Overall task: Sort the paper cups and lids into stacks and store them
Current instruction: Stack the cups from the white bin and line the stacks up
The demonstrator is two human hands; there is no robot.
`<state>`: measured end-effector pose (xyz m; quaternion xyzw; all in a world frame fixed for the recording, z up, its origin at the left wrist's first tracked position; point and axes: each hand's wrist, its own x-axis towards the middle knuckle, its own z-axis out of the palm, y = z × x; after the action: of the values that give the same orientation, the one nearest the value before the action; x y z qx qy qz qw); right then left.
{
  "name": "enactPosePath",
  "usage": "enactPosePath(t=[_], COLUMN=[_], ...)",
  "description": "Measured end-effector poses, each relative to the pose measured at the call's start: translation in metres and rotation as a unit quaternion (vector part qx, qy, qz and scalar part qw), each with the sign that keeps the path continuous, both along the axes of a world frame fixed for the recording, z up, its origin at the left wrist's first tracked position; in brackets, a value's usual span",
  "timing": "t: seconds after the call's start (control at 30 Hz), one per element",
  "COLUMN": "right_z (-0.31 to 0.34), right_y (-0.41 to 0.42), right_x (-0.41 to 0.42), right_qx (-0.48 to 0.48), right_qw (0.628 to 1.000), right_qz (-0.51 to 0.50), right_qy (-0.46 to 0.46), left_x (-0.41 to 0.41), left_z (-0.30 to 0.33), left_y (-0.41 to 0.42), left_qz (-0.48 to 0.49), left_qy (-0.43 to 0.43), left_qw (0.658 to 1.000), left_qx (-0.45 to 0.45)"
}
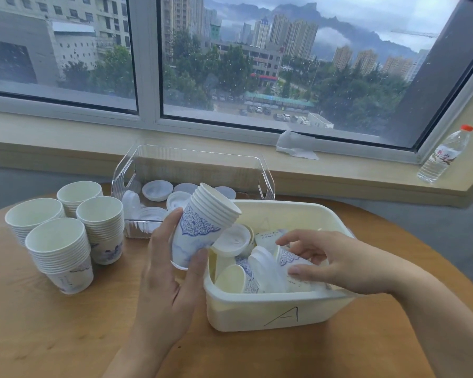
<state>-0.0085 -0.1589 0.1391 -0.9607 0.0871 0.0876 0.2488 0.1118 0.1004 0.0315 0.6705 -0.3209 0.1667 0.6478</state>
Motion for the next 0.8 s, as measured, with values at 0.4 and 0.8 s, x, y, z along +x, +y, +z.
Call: enactPosePath(t=[0.4, 0.8], right_z=[0.016, 0.026], right_y=[0.014, 0.079], right_x=[0.018, 0.069], right_qx=[0.063, 0.387], right_qw=[0.974, 0.827], right_qz=[-0.082, -0.137], right_qy=[-0.204, -0.385], left_x=[-0.002, -0.001], left_z=[0.002, 0.002], left_y=[0.001, 0.001], left_qz=[0.007, 0.009], left_qy=[-0.003, 0.004], left_qw=[1.000, 1.000], left_qx=[0.003, -0.004])
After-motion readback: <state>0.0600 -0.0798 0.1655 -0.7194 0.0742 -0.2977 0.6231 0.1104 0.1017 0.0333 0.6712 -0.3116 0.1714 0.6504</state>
